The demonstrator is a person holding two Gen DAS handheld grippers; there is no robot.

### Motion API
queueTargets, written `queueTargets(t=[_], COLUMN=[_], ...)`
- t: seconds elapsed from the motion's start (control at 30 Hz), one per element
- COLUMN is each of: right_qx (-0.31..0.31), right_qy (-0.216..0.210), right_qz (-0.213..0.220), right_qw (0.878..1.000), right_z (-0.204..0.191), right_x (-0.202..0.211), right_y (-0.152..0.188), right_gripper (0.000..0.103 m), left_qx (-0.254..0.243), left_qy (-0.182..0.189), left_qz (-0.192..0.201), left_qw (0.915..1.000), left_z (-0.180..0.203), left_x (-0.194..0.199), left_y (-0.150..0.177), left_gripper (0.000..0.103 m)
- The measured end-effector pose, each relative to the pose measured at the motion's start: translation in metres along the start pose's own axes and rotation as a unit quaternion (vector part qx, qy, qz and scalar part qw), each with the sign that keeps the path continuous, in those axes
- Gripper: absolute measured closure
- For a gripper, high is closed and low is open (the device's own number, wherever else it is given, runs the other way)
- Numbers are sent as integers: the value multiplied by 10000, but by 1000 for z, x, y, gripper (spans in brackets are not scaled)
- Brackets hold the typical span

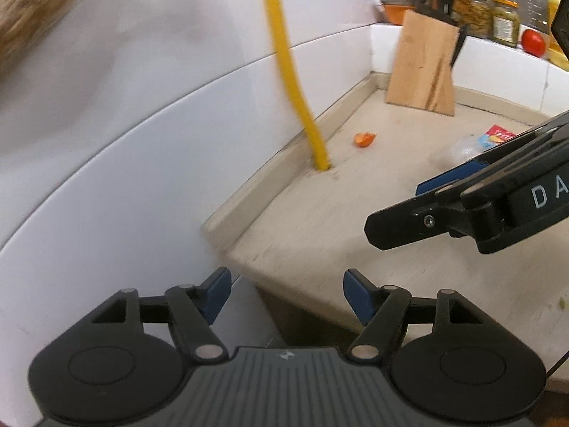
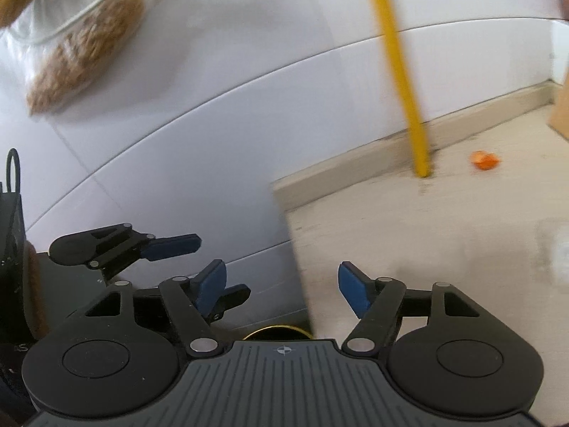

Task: Collect trash
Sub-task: 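Move both open tools back toward the Ice Tea carton and plastic bag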

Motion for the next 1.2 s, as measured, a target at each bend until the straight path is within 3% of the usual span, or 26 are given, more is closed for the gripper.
queueTargets(t=[0.57,1.2], right_qx=[-501,-862], right_qy=[975,1690], right_qz=[616,710], right_qw=[9921,9793], right_z=[104,191], right_x=[69,105], right_y=[-7,5], right_gripper=[17,13], left_qx=[-465,-688], left_qy=[374,636], left_qz=[228,24], left_qw=[9980,9956], left_z=[99,175], left_x=[-36,-77], left_y=[-82,-116], left_gripper=[26,23])
Point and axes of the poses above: each gripper's, at about its wrist camera, not at the fingertips, and x roughly against the way its jaws point, z to its right, y to its underside, the point moved 3 cm from there along -x, roughly the way its jaws point
